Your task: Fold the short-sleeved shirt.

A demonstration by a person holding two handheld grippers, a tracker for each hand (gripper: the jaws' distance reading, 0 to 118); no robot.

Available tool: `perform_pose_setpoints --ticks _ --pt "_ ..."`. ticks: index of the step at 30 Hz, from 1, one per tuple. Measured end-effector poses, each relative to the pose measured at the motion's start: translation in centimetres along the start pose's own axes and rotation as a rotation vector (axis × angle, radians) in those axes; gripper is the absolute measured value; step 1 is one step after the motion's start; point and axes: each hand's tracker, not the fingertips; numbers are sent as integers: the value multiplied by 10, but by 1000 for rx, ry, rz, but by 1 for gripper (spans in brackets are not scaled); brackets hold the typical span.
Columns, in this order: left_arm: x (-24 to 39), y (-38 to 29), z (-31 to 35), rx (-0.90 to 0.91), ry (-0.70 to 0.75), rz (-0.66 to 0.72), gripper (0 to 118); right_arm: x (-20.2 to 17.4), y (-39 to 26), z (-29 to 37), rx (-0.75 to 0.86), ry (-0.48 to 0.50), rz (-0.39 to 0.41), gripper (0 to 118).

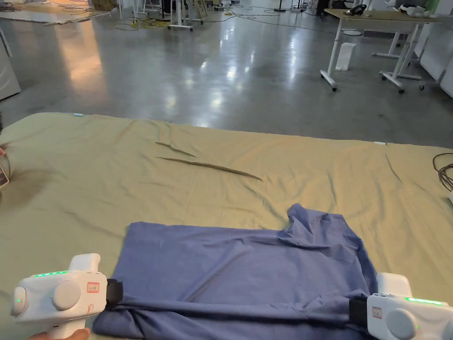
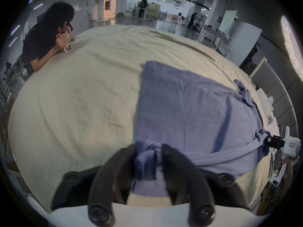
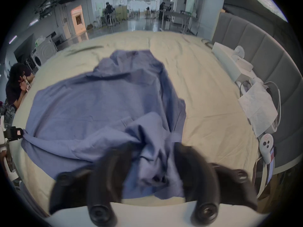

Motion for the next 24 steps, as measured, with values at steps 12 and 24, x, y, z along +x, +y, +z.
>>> perform_pose_setpoints --ticks 12,24 --pt "63 -34 125 520 -143 -83 60 -39 -29 143 659 41 -46 86" --pt "101 -67 180 625 -109 -207 1 -62 -58 203 854 -4 28 0"
